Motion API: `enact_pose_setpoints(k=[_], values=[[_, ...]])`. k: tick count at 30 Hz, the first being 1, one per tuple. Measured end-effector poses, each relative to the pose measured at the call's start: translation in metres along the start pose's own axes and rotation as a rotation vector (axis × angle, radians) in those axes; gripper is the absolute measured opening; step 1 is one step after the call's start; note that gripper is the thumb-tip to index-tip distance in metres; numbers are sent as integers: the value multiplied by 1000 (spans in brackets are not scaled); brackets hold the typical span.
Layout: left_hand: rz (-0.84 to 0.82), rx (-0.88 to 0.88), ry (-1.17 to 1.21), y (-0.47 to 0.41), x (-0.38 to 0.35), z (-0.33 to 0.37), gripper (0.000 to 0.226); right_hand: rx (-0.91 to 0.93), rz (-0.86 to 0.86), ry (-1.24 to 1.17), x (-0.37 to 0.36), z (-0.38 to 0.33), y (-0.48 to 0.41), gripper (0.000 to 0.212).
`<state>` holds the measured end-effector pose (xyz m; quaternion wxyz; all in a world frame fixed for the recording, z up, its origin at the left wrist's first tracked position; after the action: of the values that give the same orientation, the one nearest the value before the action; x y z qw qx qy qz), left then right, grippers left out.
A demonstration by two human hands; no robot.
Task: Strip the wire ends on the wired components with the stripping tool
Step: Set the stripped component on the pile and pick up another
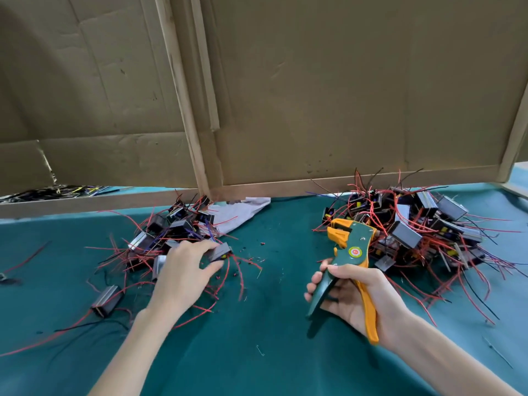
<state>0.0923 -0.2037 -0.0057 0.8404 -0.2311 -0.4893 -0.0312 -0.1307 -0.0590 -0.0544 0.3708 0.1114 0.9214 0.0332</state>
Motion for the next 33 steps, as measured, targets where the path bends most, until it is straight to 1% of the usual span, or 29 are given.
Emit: enact_pose_setpoints(k=[1, 3, 5, 7, 9, 10, 12, 14, 16, 20, 22, 24, 26, 29, 31, 33], values=[[33, 25, 152, 4, 1, 7, 31, 0, -1, 1, 0, 0, 0, 15], [63, 65, 385, 11, -3, 23, 25, 2, 0, 4, 0, 0, 0, 14], [-3, 128, 532, 15, -16, 34, 16, -1, -2, 5, -1, 0, 0, 14], [-112, 163, 576, 21, -33, 40, 12, -6, -6, 7, -1, -1, 1, 13], [-135, 144, 446, 25, -42, 41, 4, -12, -5, 12, -1, 0, 1, 13], [-127, 126, 368, 26, -44, 41, 4, -13, -2, 14, -1, 0, 1, 14], [-98, 105, 279, 27, -42, 41, 14, -13, 2, 15, -1, 0, 1, 16], [-54, 71, 250, 27, -38, 43, 19, -12, 3, 14, 0, 0, 1, 18], [-62, 37, 282, 26, -37, 43, 20, -12, 1, 15, 0, 0, 1, 17], [-217, 51, 450, 25, -44, 45, 20, -13, 3, 21, 1, 0, 0, 16], [-248, 26, 433, 27, -46, 48, 16, -16, 7, 20, 1, 0, 0, 16], [-194, -80, 247, 30, -43, 53, 10, -16, 10, 17, 2, 0, 0, 18], [-128, -202, 76, 33, -39, 60, 11, -17, 7, 16, 2, 0, 0, 19], [-94, -353, -19, 37, -38, 68, 10, -17, 5, 16, 2, 1, 0, 21], [-126, -391, -58, 39, -42, 70, 4, -15, 5, 20, 3, 1, 0, 21], [-145, -403, -79, 40, -46, 69, 6, -12, 1, 23, 2, 1, 0, 21]])
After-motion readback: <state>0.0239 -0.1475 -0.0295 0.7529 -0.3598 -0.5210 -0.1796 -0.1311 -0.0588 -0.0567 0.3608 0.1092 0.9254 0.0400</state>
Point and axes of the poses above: each hand's wrist, its own y-axis away from the middle knuckle, its own x-axis out of the back of the hand, z = x × y, the point moved 7 cm from there along -y, towards the middle knuckle, and after that the axes turned 7 degrees about x, right-handed, at the moved point
